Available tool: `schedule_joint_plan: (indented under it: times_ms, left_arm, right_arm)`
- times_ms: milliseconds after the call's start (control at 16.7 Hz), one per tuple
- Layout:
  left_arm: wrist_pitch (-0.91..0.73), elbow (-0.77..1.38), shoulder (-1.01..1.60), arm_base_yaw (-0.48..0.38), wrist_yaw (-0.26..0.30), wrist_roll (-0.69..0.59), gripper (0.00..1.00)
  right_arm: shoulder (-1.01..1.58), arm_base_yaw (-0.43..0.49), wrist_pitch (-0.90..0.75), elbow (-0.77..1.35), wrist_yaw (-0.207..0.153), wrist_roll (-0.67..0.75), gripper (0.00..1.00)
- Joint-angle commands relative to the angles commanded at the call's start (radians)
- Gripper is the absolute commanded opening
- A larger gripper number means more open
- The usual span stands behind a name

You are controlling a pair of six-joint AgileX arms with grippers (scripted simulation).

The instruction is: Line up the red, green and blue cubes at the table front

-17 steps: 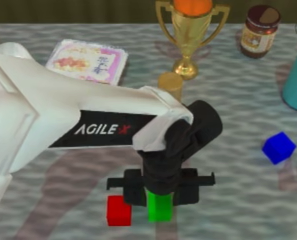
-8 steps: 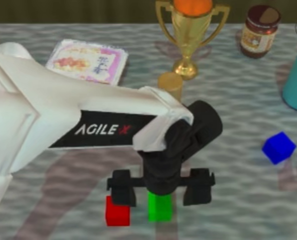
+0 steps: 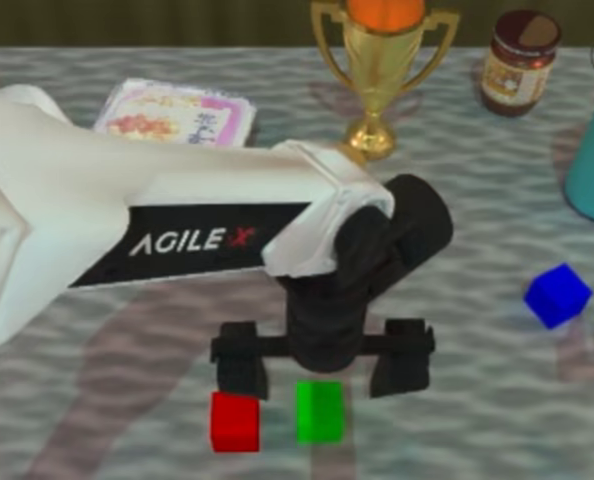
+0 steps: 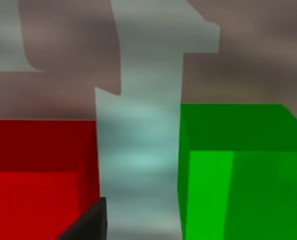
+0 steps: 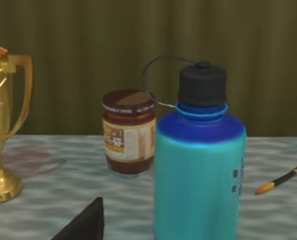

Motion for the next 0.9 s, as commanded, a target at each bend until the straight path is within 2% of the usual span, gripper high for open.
schedule_joint_plan:
  times_ms: [300, 660, 900]
  left_arm:
    - [-0.135, 0.084, -0.058, 0.011, -0.001, -0.001, 1.00]
    - [-0.116, 0.057, -0.085, 0.020, -0.003, 0.011, 1.00]
    - [-0.019, -0.088, -0.258, 0.106, -0.009, 0.080, 1.00]
  right_arm:
    - [0.000, 0.000, 0.000, 0.000, 0.000, 0.000, 1.00]
    - [0.028, 0.005, -0.019, 0.027, -0.001, -0.005, 1.00]
    - [0.199, 0.028, -0.126, 0.178, -0.003, -0.035, 1.00]
